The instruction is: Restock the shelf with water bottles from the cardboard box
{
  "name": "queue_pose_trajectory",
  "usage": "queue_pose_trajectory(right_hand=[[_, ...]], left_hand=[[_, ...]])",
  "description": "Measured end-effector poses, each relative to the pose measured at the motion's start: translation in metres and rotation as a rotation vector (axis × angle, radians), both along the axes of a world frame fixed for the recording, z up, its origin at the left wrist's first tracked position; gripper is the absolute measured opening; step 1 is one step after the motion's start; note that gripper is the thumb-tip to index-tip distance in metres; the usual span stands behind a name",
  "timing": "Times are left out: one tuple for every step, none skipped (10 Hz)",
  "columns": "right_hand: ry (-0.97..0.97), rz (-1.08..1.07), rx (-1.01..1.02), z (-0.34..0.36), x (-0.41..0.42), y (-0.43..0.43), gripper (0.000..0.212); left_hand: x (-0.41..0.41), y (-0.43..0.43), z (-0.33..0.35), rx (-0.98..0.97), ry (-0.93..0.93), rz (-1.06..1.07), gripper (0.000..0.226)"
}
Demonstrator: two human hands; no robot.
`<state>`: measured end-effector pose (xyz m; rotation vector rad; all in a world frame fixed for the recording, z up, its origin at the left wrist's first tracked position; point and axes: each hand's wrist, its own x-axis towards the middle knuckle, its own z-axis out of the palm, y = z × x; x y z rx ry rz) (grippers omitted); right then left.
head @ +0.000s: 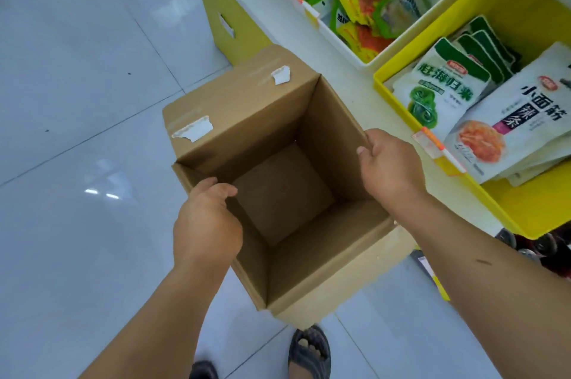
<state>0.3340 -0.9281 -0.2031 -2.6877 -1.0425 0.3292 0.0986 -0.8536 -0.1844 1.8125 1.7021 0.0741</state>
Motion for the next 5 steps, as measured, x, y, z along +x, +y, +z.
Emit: queue_pose_trajectory(right_hand=[[-0.006,-0.007,0.007,-0.009,-0.007,0.006,0.013],[0.026,-0.058,0.094,-0.008,-0.019,0.007,0.029],[0.037,-0.063,0.184,0.009,-0.033,0.010,0.034],[0.051,-0.051,0.261,0.047,-0.050,0.019,0.030],[0.066,-0.065,0.388,0.101,-0.076,0.020,0.024]], left_hand=[[-0.009,0.008,-0.009,-0.059,-0.009,-0.020,0.060],[-0.015,0.017,-0.010,-0.066,-0.020,-0.057,0.053],[-0.012,0.029,0.003,-0.014,-0.049,-0.101,0.037],[-0.007,0.041,0.042,0.013,-0.106,-0.160,0.033],[-0.010,0.043,0.102,-0.065,-0.239,-0.178,0.032]])
